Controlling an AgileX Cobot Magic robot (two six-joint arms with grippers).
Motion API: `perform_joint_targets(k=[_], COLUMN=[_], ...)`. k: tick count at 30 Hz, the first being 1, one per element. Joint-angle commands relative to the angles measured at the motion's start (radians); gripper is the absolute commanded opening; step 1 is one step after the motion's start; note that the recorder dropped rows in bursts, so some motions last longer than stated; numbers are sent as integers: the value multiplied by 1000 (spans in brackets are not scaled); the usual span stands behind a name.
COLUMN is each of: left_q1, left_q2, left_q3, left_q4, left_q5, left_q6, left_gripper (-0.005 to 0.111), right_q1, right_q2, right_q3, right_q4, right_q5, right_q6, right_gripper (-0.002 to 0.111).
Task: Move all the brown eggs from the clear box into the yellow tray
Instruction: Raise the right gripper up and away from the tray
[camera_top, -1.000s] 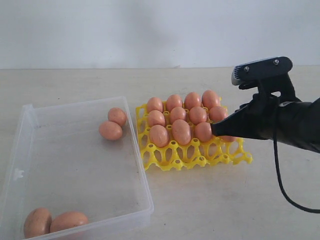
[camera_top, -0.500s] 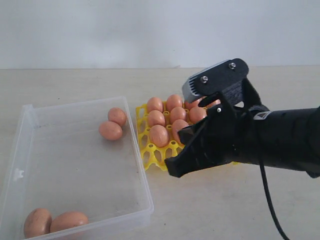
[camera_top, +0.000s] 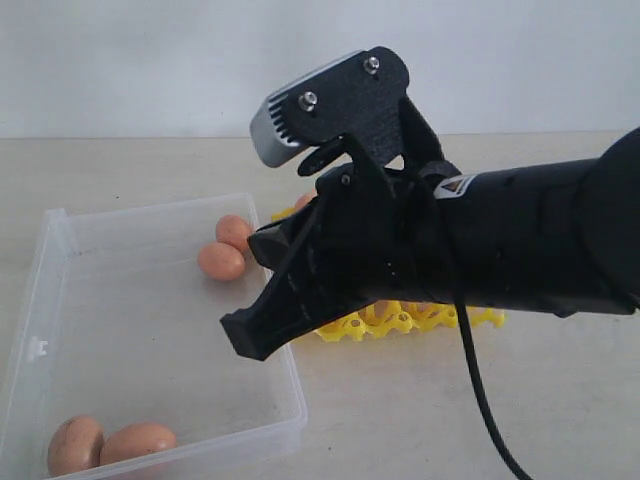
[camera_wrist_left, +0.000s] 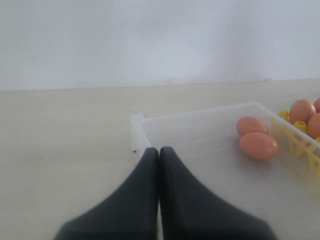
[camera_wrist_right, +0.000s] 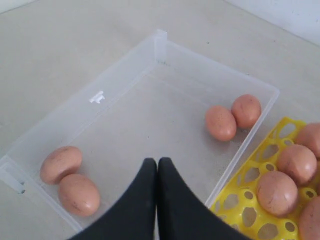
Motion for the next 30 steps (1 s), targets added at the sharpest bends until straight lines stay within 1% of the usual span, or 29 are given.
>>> perform_joint_targets(k=[1, 13, 17, 23, 28, 30], left_q1=[-4, -4, -4, -4, -4, -4], left_q2=[-3, -3, -3, -3, -3, -3], left_q3=[-3, -3, -3, -3, -3, -3], left_q4=[-5, -5, -5, -5, -5, -5], left_q5=[-1, -1, -1, -1, -1, -1], left_q6=[1, 1, 1, 1, 1, 1], left_gripper=[-4, -4, -4, -4, -4, -4], right_q1=[5, 5, 5, 5, 5, 5], right_q2=[-12, -12, -10, 9, 8, 6], right_q3=[-5, -5, -5, -8, -8, -8], right_q4=[-16, -48, -48, -51, -109, -144], right_q5=[32, 7, 13, 34, 32, -12], right_q6=[0, 7, 88, 90, 84, 84], right_gripper=[0, 0, 0, 0, 0, 0])
